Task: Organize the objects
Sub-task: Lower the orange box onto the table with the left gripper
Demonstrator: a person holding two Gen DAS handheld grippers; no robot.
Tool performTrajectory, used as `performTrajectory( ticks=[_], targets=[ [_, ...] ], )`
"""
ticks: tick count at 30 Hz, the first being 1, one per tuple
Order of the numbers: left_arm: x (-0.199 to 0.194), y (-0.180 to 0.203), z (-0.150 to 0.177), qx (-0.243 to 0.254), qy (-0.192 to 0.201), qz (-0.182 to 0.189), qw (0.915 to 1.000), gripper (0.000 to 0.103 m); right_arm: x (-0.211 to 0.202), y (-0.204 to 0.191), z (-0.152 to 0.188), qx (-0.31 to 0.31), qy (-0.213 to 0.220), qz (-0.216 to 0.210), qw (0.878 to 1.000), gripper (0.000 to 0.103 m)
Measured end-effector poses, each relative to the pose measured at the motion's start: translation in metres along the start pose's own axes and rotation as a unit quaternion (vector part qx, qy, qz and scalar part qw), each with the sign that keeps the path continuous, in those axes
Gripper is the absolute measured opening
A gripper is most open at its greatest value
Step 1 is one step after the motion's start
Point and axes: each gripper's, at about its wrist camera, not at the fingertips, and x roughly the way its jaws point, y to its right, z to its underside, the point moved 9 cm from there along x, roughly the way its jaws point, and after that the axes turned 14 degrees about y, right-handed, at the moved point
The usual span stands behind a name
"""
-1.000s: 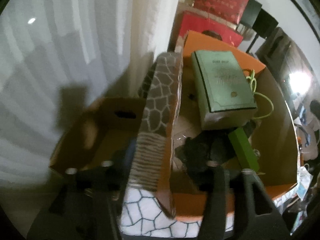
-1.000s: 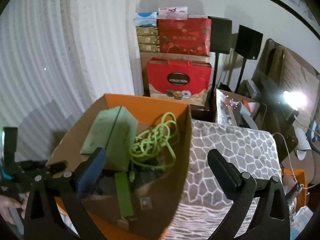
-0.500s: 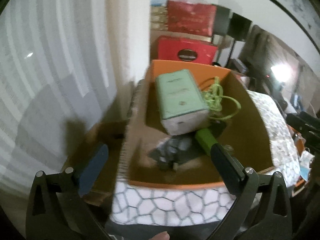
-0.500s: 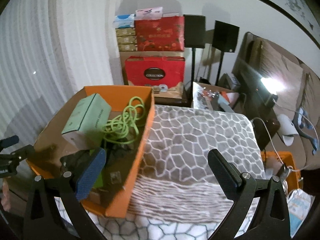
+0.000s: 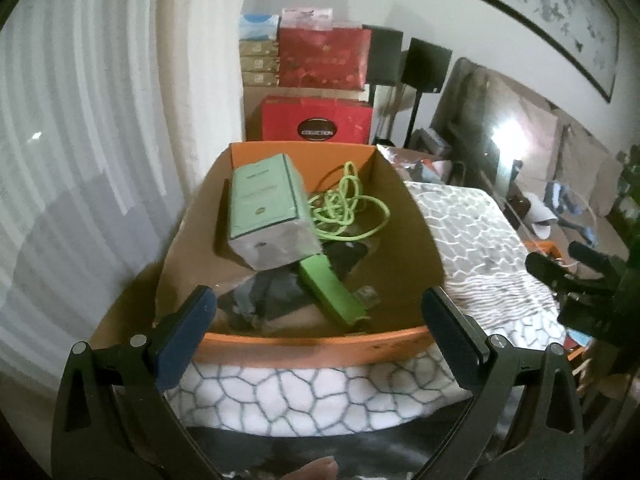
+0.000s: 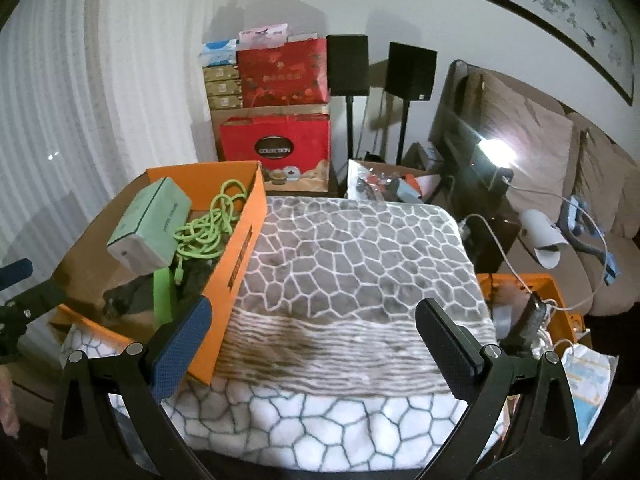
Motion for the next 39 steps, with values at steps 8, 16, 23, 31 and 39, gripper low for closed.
performTrajectory(
  ticks=[8,16,23,31,39],
  targets=[
    [-0.011,0.020,0.009,0.006,-0.006,0.001,1.0000,0.103,-0.027,0.006,0.009,-0.003,0.015,0.015,1.000,0.103],
    [-0.015,0.024,0.022,0.004,-0.016,-0.009,0.9998,0.103,-0.042,0.005,0.019,-0.003,0.017,0.017,1.000,0.103],
    [-0.014,0.023,0.026,0.011,-0.016,-0.026,0.9995,0.103,-0.049,0.008,0.019,-0.004,0.021,0.030,0.999,0.103],
    [-0.014,0.021,0.026,0.018,-0.014,-0.034,0.9992,0.103,-0.051,0.006,0.020,0.002,0.019,0.029,0.999,0.103],
    [-0.014,0.018,0.025,0.021,-0.011,-0.043,0.9988,0.103,-0.051,0.007,0.019,0.003,0.020,0.029,0.999,0.103]
  ],
)
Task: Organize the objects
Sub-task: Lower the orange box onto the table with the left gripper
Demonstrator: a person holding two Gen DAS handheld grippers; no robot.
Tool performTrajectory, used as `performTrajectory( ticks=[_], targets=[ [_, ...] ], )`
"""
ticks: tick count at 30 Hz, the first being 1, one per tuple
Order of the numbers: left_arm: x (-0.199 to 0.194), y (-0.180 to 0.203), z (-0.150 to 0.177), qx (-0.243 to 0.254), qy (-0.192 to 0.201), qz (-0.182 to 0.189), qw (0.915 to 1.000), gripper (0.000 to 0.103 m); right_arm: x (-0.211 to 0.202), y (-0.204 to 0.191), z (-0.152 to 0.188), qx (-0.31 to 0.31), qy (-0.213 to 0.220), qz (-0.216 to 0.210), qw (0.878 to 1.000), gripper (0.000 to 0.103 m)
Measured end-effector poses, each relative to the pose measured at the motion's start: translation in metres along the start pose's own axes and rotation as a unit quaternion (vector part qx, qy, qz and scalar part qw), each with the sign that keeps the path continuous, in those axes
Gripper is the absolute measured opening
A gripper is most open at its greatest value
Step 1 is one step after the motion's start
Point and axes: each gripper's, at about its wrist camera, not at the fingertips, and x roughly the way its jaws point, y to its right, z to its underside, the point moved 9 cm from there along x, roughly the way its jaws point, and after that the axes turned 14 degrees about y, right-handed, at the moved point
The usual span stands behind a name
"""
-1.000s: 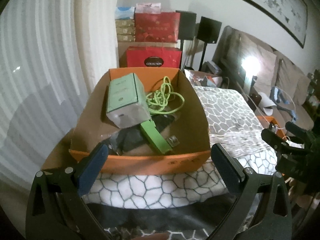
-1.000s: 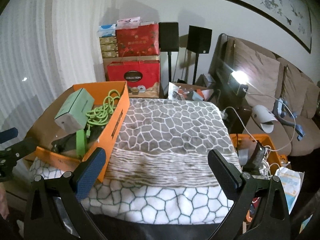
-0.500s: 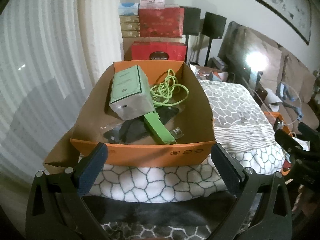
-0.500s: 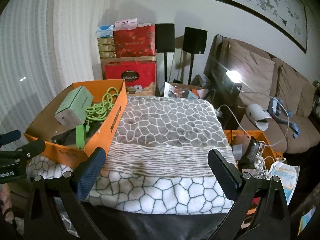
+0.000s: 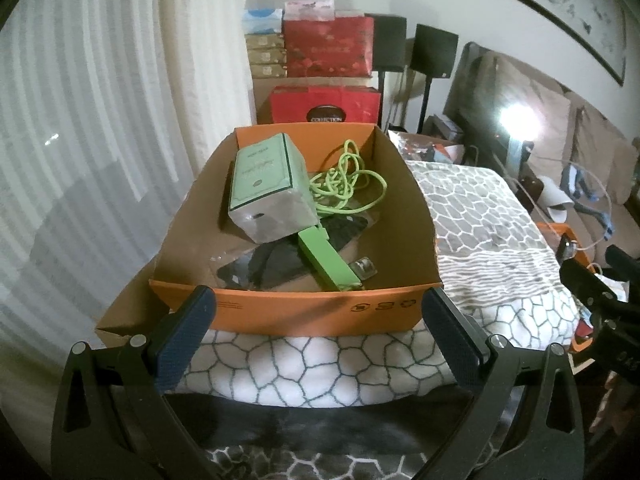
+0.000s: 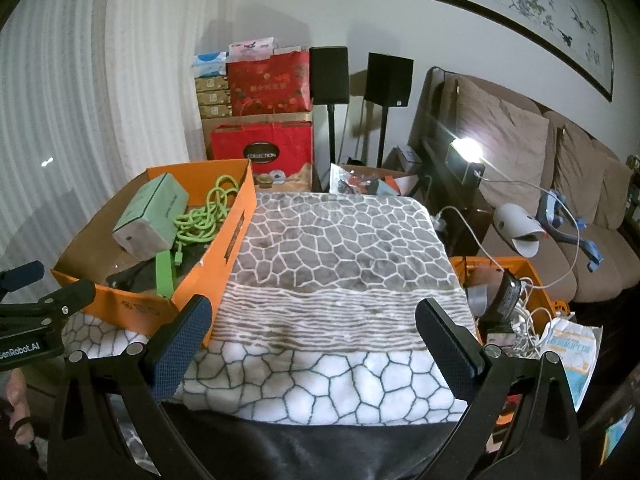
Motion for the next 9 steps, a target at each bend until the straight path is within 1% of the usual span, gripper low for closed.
performTrajectory(
  ticks=[9],
  targets=[
    [-0.0001,-0.0003,0.0001,0.000,-0.004,0.001,1.0000,0.103,-0.0004,0.0002,-0.0004,0.001,0.001,-0.001,1.000,0.103]
  ],
)
